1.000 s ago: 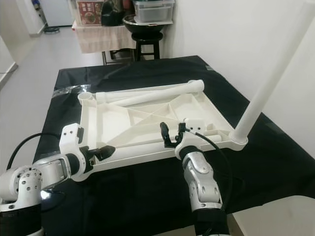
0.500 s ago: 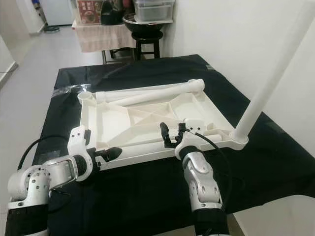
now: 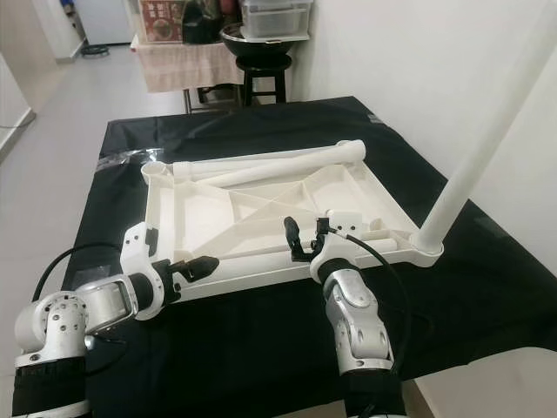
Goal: Building children table
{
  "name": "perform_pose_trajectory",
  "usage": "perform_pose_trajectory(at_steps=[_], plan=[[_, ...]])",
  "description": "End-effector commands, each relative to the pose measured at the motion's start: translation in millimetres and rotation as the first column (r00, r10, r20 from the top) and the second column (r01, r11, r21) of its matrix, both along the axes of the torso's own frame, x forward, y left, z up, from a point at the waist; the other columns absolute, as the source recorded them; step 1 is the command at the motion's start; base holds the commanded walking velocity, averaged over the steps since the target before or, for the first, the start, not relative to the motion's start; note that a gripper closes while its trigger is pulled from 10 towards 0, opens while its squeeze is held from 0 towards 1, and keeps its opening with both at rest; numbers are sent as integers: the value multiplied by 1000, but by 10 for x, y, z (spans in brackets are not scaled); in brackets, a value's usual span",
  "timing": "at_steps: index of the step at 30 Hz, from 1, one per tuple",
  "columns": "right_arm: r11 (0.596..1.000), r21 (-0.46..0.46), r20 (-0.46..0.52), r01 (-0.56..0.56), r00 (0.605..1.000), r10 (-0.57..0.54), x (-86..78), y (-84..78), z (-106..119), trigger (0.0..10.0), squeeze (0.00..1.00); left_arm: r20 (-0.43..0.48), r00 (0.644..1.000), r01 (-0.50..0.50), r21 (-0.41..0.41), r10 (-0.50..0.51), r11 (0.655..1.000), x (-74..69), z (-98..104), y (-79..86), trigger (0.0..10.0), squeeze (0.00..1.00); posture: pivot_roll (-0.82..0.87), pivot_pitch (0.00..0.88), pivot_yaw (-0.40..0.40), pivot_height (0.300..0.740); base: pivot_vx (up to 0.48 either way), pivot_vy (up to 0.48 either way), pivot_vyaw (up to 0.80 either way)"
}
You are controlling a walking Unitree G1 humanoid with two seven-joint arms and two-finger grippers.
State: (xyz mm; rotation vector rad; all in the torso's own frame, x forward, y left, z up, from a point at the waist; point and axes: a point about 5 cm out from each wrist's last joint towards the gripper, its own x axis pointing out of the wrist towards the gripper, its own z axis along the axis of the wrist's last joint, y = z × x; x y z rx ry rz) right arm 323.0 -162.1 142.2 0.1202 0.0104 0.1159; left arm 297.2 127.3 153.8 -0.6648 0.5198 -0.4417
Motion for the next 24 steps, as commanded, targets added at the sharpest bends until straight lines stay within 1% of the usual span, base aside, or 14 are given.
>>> perform_pose_trajectory(at_steps=[1, 3, 7, 8, 11, 16, 17, 18, 19, 20, 21, 22, 23, 24], plan=[[1000, 9, -14, -4, 1000, 4, -15, 20, -24, 10000, 0, 106, 991, 95, -119, -82, 988, 0, 203, -113, 10000, 0, -51, 21, 1, 740, 0, 0, 0], [1000, 8, -13, -2, 1000, 2, -16, 18, -23, 10000, 0, 178, 977, 154, -184, -121, 971, -41, 326, -133, 10000, 0, -50, 20, 2, 740, 0, 0, 0], [1000, 11, -12, 4, 1000, -4, -15, 10, -19, 10000, 0, 222, 965, 189, -204, -143, 960, -76, 386, -141, 10000, 0, -50, 20, 2, 740, 0, 0, 0], [998, 65, -3, 27, 1000, -27, -15, -52, 21, 10000, 0, 265, 948, 239, -220, -178, 946, -140, 432, -161, 10000, 0, -49, 27, -1, 740, 0, 0, 0], [991, 131, 13, 26, 1000, -28, -25, -118, 80, 10000, 0, 274, 941, 265, -223, -201, 938, -181, 441, -178, 10000, 0, -48, 28, -2, 740, 0, 0, 0], [985, 172, 71, -18, 997, 6, -55, -203, 244, 10000, 0, 258, 941, 274, -211, -217, 938, -198, 407, -184, 10000, 0, -48, 28, -2, 740, 0, 0, 0], [985, 166, 115, -43, 993, 24, -65, -275, 360, 10000, 0, 250, 944, 271, -217, -215, 938, -197, 395, -178, 588, 0, -56, 35, 1, 740, 0, 0, 0], [985, 166, 115, -43, 993, 24, -65, -275, 360, 10000, 0, 250, 944, 271, -217, -215, 938, -197, 395, -178, 588, 0, -56, 35, 1, 740, 0, 0, 0], [985, 161, 161, -63, 986, 37, -81, -347, 490, 10000, 0, 246, 945, 271, -222, -215, 937, -196, 386, -174, 0, 0, -58, 36, 0, 740, 0, 0, 0], [982, 173, 207, -79, 977, 42, -99, -422, 632, 10000, 0, 246, 944, 276, -227, -219, 934, -199, 386, -176, 0, 0, -61, 36, 2, 740, 0, 0, 0], [982, 173, 207, -79, 977, 42, -99, -422, 632, 10000, 0, 246, 944, 276, -227, -219, 934, -199, 386, -176, 0, 0, -61, 36, 2, 740, 0, 0, 0], [975, 198, 255, -103, 966, 50, -122, -488, 780, 10000, 0, 246, 943, 281, -234, -223, 931, -198, 386, -185, 0, 0, -68, 36, 4, 740, 0, 0, 0], [975, 198, 255, -103, 966, 50, -122, -488, 780, 10000, 0, 246, 943, 281, -234, -223, 931, -198, 386, -185, 0, 0, -68, 36, 4, 740, 0, 0, 0], [965, 224, 297, -134, 953, 63, -147, -523, 913, 10000, 0, 246, 942, 285, -237, -227, 929, -197, 385, -197, 0, 0, -71, 36, 3, 740, 0, 0, 0]])
